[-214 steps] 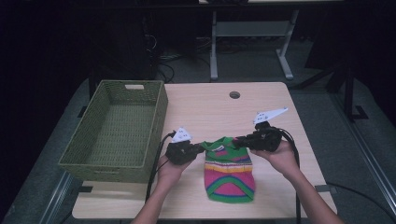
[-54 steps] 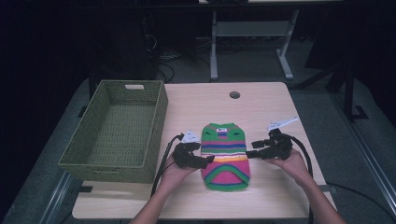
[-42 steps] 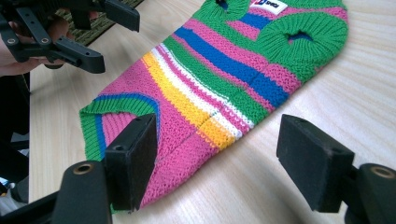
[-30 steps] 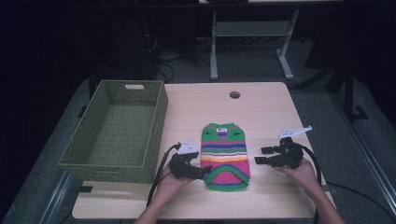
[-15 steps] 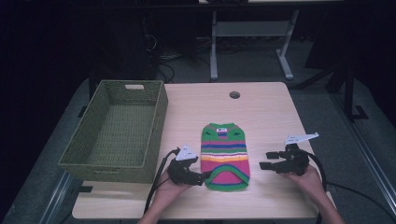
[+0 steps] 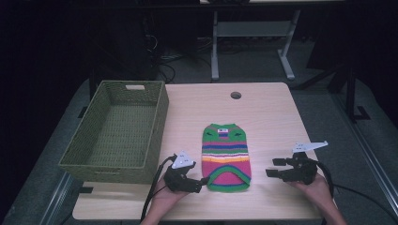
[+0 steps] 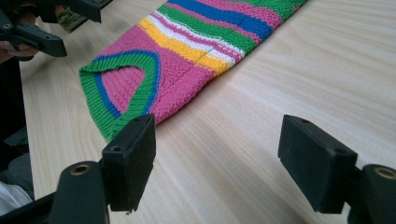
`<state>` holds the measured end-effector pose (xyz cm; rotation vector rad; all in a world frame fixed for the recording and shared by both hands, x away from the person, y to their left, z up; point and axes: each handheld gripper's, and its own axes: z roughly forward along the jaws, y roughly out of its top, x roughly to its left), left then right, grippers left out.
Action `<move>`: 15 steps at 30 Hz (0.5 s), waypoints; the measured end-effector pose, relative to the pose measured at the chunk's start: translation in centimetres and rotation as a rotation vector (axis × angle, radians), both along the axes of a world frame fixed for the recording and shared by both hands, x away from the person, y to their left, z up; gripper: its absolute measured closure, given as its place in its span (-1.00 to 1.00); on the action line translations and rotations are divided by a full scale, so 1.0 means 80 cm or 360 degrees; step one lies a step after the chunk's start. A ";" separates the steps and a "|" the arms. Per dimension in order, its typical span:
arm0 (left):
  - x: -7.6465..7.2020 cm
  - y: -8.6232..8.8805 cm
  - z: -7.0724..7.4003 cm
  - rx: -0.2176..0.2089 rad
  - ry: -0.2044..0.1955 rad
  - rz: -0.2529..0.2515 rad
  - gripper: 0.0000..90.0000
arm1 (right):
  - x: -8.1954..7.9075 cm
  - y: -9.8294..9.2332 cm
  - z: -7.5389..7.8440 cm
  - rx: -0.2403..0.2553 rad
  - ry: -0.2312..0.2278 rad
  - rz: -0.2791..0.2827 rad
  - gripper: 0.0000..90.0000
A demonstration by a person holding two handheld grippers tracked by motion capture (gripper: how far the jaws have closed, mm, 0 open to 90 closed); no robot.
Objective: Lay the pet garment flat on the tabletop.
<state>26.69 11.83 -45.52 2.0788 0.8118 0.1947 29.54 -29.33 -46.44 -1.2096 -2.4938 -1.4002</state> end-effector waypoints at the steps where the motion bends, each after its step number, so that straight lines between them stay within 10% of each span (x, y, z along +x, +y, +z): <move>1: -0.004 0.000 0.000 -0.0006 0.0002 0.0002 -0.54 | -0.004 -0.001 0.001 0.0003 0.0009 -0.0011 -0.40; 15: -0.026 0.000 0.001 0.0001 -0.0027 -0.0016 -0.54 | -0.036 -0.015 0.001 -0.0005 -0.0034 -0.0038 -0.40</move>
